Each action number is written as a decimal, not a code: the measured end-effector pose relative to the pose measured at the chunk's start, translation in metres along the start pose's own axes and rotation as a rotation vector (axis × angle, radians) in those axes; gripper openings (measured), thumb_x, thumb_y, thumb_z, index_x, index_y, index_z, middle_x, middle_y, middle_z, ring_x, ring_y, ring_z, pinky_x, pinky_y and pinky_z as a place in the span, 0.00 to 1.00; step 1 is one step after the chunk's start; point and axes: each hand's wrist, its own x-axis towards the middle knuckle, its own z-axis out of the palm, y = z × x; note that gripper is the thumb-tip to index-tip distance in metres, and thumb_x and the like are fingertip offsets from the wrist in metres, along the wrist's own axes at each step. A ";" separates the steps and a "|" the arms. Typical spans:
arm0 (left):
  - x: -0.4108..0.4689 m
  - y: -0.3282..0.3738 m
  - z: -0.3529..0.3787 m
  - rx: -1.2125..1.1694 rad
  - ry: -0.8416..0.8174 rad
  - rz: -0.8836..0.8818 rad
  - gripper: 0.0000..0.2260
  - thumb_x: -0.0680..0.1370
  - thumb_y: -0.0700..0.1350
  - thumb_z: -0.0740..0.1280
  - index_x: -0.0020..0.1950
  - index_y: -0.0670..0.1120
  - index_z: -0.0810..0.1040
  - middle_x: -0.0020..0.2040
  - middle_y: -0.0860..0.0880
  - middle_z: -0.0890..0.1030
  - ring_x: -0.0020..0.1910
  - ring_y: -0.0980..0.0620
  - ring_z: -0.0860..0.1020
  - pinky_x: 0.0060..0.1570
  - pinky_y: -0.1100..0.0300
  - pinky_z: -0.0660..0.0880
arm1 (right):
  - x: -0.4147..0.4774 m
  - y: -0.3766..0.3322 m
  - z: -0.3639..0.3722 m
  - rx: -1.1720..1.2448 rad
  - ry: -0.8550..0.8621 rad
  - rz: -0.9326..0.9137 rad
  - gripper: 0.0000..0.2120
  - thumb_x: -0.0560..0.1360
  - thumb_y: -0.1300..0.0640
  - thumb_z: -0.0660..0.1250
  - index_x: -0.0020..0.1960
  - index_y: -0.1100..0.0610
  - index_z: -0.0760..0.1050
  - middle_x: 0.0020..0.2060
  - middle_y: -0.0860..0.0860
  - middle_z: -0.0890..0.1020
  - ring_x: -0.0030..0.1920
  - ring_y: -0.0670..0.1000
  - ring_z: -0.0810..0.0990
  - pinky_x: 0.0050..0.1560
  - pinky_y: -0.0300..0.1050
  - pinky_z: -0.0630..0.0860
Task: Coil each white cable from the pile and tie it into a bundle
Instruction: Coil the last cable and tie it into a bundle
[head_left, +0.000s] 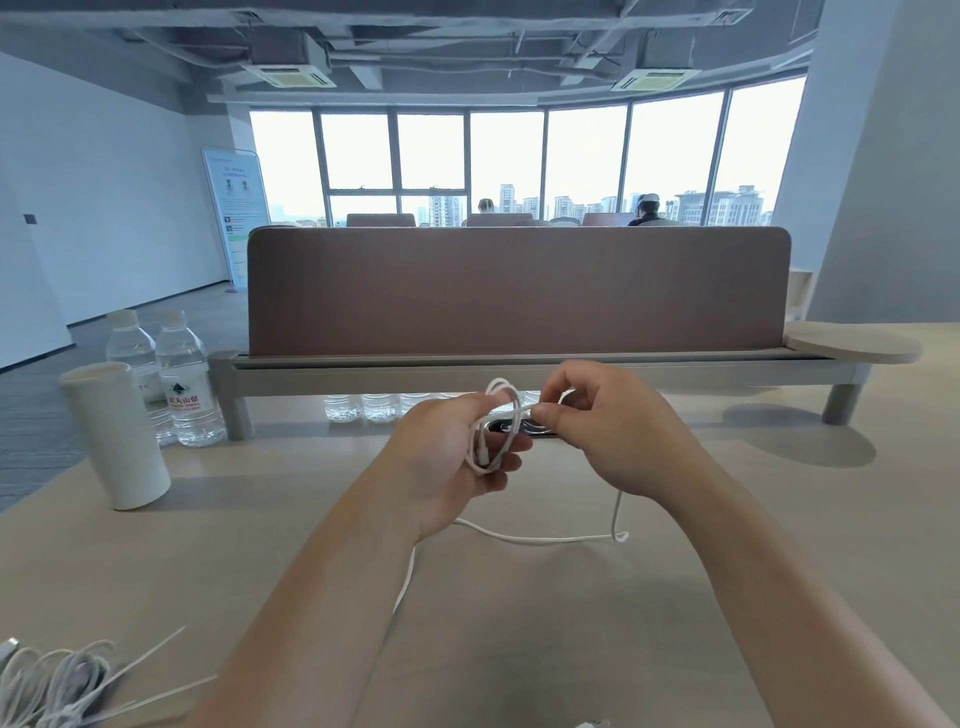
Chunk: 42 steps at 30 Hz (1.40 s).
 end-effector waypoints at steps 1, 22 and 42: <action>-0.001 0.000 0.001 0.001 -0.023 -0.003 0.16 0.81 0.45 0.66 0.62 0.36 0.79 0.46 0.36 0.82 0.37 0.44 0.76 0.38 0.54 0.71 | 0.000 0.000 -0.001 -0.017 0.019 0.005 0.08 0.79 0.50 0.68 0.42 0.50 0.76 0.30 0.45 0.77 0.30 0.46 0.71 0.32 0.41 0.65; -0.013 0.000 0.008 0.451 -0.080 0.000 0.22 0.85 0.60 0.53 0.60 0.47 0.80 0.43 0.40 0.86 0.36 0.48 0.76 0.35 0.58 0.69 | 0.000 0.003 -0.004 -0.057 0.150 -0.024 0.05 0.78 0.54 0.70 0.44 0.49 0.75 0.38 0.41 0.79 0.40 0.42 0.76 0.35 0.36 0.66; -0.016 0.005 0.004 0.262 -0.207 -0.067 0.18 0.86 0.52 0.54 0.62 0.42 0.79 0.53 0.34 0.84 0.43 0.43 0.81 0.44 0.53 0.73 | 0.000 0.003 -0.004 0.008 0.251 -0.038 0.06 0.77 0.55 0.71 0.43 0.50 0.76 0.36 0.40 0.78 0.39 0.33 0.74 0.32 0.30 0.67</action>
